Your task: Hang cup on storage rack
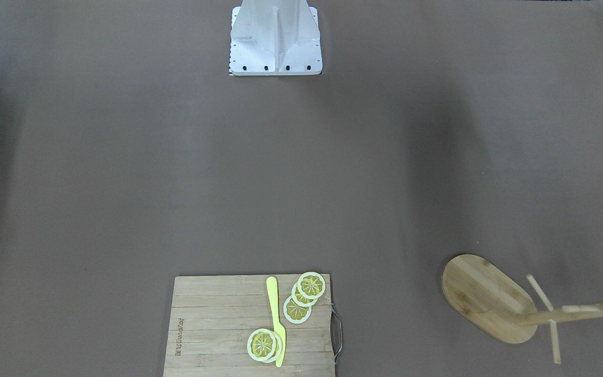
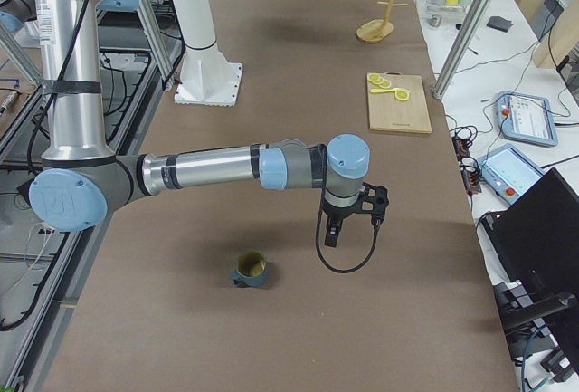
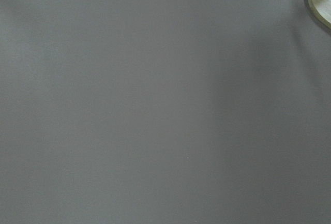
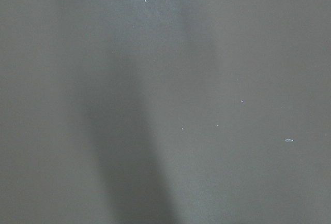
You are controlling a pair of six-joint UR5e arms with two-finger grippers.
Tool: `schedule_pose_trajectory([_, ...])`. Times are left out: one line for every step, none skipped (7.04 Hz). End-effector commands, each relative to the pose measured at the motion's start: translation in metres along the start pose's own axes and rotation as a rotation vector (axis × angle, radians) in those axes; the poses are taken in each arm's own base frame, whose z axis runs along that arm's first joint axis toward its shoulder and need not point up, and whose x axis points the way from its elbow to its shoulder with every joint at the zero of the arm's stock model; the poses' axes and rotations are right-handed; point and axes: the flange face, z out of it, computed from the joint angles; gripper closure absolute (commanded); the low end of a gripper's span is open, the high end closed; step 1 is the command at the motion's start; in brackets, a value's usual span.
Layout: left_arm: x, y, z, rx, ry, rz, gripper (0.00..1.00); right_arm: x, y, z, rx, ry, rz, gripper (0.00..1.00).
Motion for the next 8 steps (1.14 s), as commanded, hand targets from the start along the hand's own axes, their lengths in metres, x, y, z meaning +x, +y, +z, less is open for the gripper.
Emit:
schedule_pose_trajectory([0.0001, -0.0003, -0.0010, 0.002, -0.004, 0.001, 0.02, -0.0005, -0.0008, 0.0009, 0.014, 0.022, -0.017, 0.00])
schedule_pose_trajectory([0.0001, -0.0003, -0.0010, 0.002, -0.004, 0.001, 0.02, -0.0002, -0.0011, 0.0034, 0.011, 0.022, -0.018, 0.00])
schedule_pose_trajectory([0.0002, -0.0002, 0.0001, 0.000, -0.004, 0.001, 0.02, -0.0018, -0.0010, 0.0040, 0.010, 0.022, -0.019, 0.00])
schedule_pose_trajectory([0.0002, -0.0002, 0.0001, 0.000, -0.004, 0.001, 0.02, -0.0018, -0.0010, 0.0040, 0.010, 0.022, -0.021, 0.00])
schedule_pose_trajectory([0.0001, -0.0009, 0.0002, 0.000, -0.004, 0.001, 0.02, -0.0025, -0.0008, 0.0035, 0.010, 0.021, -0.022, 0.00])
schedule_pose_trajectory([-0.0003, -0.0001, 0.0007, -0.001, -0.004, -0.001, 0.02, -0.0037, -0.0014, 0.0046, 0.008, 0.021, -0.023, 0.00])
schedule_pose_trajectory([-0.0005, -0.0001, 0.0007, -0.001, -0.005, -0.001, 0.02, -0.0038, -0.0008, 0.0045, 0.009, 0.019, -0.027, 0.00])
schedule_pose_trajectory([0.0000, -0.0009, 0.0002, 0.000, -0.005, 0.000, 0.02, -0.0059, -0.0003, 0.0041, 0.007, 0.013, -0.038, 0.00])
